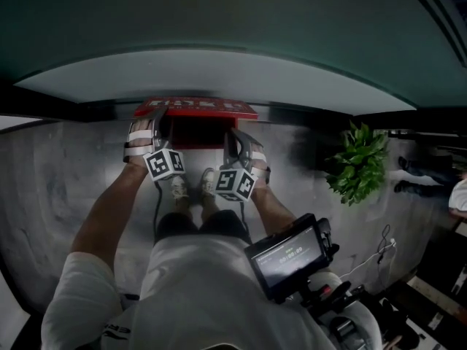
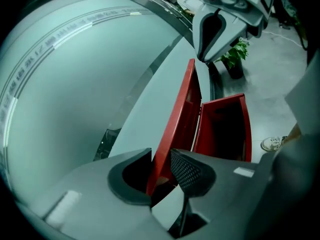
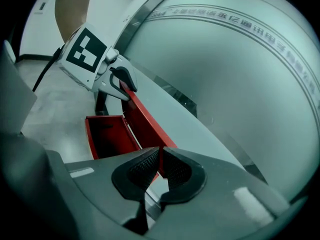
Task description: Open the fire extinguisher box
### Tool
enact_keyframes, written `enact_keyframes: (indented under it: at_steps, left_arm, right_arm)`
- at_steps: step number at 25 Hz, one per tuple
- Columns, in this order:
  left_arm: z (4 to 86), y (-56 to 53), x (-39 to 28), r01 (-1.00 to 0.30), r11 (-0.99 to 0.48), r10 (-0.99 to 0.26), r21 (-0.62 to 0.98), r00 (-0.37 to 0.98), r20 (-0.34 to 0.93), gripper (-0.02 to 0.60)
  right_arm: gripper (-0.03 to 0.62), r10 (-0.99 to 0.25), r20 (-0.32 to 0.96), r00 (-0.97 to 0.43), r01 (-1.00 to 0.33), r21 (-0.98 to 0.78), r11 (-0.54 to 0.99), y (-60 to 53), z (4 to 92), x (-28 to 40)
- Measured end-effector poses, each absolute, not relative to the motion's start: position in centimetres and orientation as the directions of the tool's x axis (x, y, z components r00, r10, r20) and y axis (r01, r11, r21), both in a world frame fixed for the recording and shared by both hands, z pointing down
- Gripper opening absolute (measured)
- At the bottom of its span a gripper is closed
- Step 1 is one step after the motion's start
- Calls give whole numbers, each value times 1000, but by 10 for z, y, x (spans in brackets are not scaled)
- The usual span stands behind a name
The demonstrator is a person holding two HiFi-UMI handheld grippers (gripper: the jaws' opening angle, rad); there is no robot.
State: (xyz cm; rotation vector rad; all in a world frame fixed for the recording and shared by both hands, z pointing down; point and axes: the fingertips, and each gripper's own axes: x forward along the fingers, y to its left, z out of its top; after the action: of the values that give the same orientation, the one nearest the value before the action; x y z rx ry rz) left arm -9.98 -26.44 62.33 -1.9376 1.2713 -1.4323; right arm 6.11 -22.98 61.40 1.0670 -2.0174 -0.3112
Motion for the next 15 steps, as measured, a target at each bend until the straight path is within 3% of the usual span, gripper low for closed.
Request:
enact_keyframes:
  at_steps: [15]
  left_arm:
    - [616,-346,-111,-442,-444,-873,-780,15,488,107]
  right_arm:
    - [31,-803,526,-280,-597,560,574,-283,594,63]
